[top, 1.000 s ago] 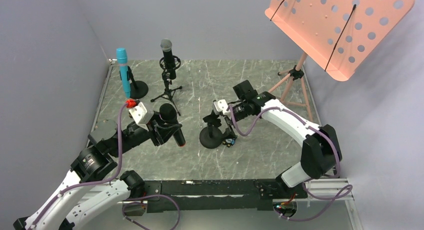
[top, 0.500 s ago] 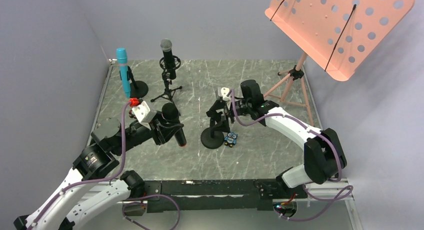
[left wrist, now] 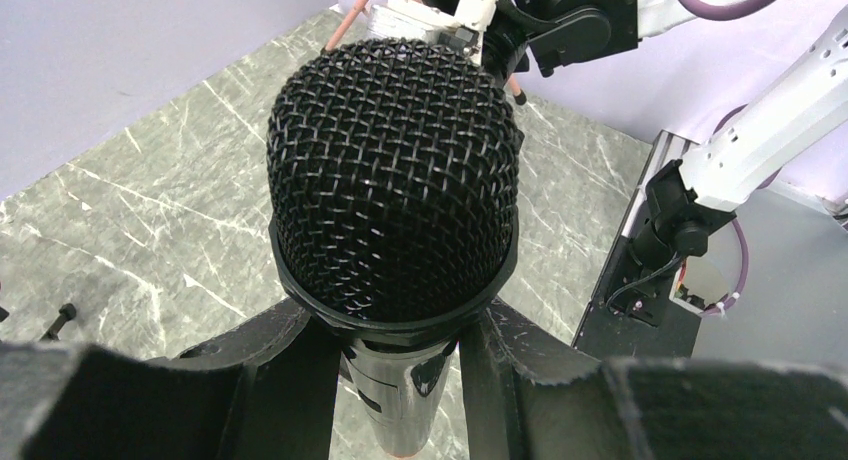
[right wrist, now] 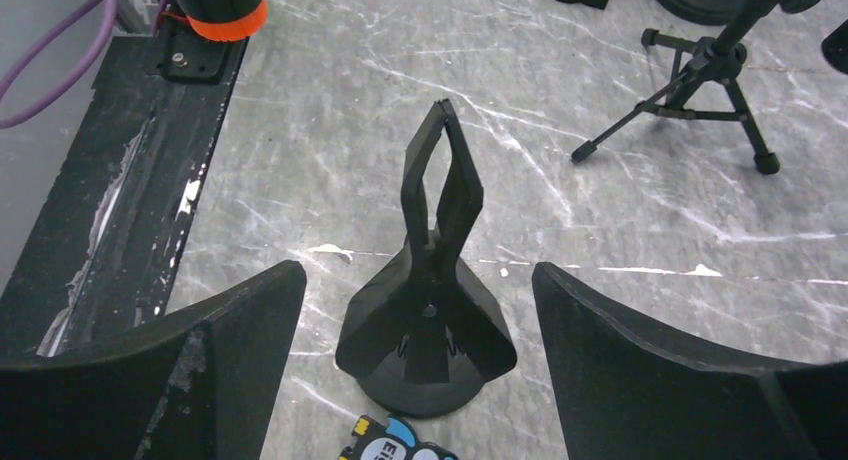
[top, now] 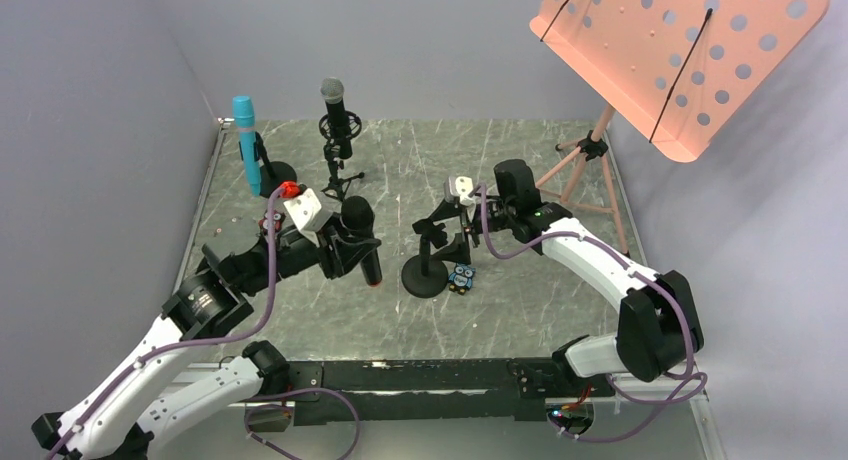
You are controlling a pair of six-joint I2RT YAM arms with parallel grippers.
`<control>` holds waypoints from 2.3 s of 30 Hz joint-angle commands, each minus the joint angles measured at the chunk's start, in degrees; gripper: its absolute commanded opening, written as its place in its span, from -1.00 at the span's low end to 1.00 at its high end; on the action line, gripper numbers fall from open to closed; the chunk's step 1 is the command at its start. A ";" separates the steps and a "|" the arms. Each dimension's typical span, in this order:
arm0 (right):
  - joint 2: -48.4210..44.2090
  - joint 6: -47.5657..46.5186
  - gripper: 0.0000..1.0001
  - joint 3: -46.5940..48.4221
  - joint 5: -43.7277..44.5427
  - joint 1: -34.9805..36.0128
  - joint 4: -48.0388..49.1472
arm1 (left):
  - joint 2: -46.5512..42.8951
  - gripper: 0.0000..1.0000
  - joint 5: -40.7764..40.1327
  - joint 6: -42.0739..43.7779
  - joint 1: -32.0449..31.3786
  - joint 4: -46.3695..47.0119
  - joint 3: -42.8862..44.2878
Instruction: Attach the microphones to the stand
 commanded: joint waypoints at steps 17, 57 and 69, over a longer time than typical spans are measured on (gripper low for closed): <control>-2.07 -0.56 -0.08 -1.31 -0.13 -0.58 0.10 | 13.69 -1.00 1.14 11.21 0.24 7.26 11.67; -3.37 5.39 -0.23 -5.36 -5.25 -3.54 8.88 | 27.51 -1.00 11.63 19.11 0.23 3.26 23.81; -3.54 5.31 0.33 -5.86 -5.27 -3.65 8.05 | 29.32 -1.00 13.69 20.35 0.23 1.29 24.87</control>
